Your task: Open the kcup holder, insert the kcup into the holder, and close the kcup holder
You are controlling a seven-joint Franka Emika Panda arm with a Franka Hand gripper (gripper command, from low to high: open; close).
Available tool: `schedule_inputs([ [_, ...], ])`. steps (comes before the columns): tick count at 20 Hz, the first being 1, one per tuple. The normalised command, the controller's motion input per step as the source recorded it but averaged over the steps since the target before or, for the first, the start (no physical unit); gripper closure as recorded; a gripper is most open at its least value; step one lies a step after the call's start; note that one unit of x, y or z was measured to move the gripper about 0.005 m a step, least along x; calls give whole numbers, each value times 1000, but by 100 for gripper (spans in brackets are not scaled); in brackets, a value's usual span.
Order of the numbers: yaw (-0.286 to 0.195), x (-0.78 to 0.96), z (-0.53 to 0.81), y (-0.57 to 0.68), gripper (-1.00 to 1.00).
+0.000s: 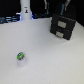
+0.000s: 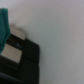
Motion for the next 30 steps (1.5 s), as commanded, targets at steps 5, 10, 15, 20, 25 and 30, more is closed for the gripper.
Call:
schedule_inputs([
  [5,-179,-349,-17,662,-100],
  [10,-163,-363,-73,654,-100],
  [15,-150,-302,-177,581,-100],
  [20,-119,-146,-348,423,-100],
  [25,-75,-33,-418,266,-100],
  [30,-58,-8,-408,252,-100],
])
